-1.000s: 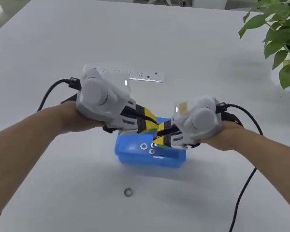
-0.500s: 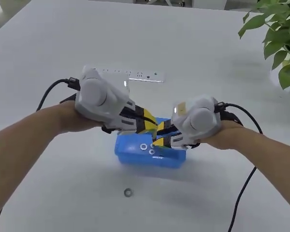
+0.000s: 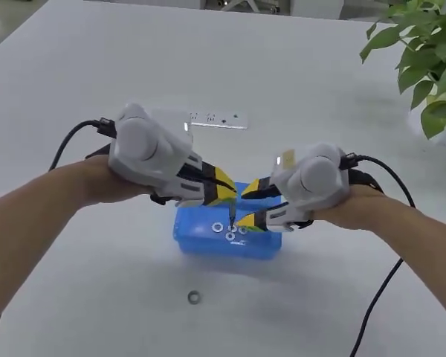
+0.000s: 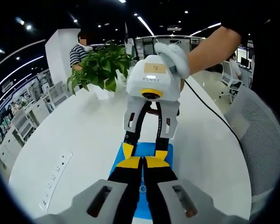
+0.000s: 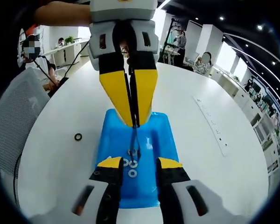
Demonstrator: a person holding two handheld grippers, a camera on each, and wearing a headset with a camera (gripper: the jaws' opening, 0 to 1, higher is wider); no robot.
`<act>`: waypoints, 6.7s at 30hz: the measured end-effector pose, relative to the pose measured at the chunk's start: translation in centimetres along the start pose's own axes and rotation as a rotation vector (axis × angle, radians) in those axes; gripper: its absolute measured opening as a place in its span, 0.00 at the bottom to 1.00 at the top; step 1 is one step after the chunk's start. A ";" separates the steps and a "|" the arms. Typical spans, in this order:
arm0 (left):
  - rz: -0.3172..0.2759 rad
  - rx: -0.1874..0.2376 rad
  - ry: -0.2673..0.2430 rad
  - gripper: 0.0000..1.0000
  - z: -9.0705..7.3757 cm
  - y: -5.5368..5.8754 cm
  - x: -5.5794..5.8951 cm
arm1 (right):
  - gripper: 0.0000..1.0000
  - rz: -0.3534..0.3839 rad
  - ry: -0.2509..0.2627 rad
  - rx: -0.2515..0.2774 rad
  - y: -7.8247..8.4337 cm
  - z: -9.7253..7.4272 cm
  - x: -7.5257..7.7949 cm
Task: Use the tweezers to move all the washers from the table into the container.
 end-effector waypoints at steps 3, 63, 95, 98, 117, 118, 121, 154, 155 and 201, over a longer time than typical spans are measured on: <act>-0.002 0.002 -0.002 0.05 -0.3 -0.1 0.1 | 0.34 0.028 0.011 0.004 0.1 -0.7 -0.2; -0.051 -0.021 -0.031 0.05 -6.9 -1.0 5.2 | 1.00 0.295 0.139 0.128 3.1 -7.3 -8.0; -0.064 -0.043 -0.015 0.05 -6.0 2.0 8.6 | 0.98 0.277 0.109 0.115 3.1 -6.5 -9.8; -0.071 -0.044 -0.009 0.05 -5.7 2.3 9.0 | 0.98 0.278 0.110 0.113 3.1 -6.5 -9.9; -0.101 -0.057 0.004 0.05 -4.9 3.8 9.8 | 0.97 0.289 0.091 0.099 3.5 -6.3 -11.0; -0.102 -0.055 0.003 0.05 -4.8 3.9 9.8 | 0.97 0.290 0.091 0.099 3.6 -6.3 -11.0; -0.102 -0.055 0.003 0.05 -4.7 3.9 9.8 | 0.96 0.290 0.089 0.097 3.6 -6.3 -11.1; -0.065 -0.058 0.041 0.05 -4.7 4.1 9.8 | 0.69 0.140 0.006 0.132 1.2 -4.0 -11.8; -0.061 -0.060 0.042 0.05 -4.7 4.1 9.8 | 0.67 0.127 -0.001 0.129 1.1 -3.8 -11.8; 0.027 -0.085 0.139 0.05 -4.5 3.7 9.3 | 0.16 -0.045 -0.170 0.117 -3.7 3.2 -11.6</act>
Point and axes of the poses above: the centre of the closed fingertips' face, and the gripper's own axes: z roughly forward along the fingers, x roughly to its right, y roughly out of its underside, the point moved 7 cm from there along -z, roughly backward along the fingers, and after that the axes turned 11 degrees about -x, right-handed, at the moved point
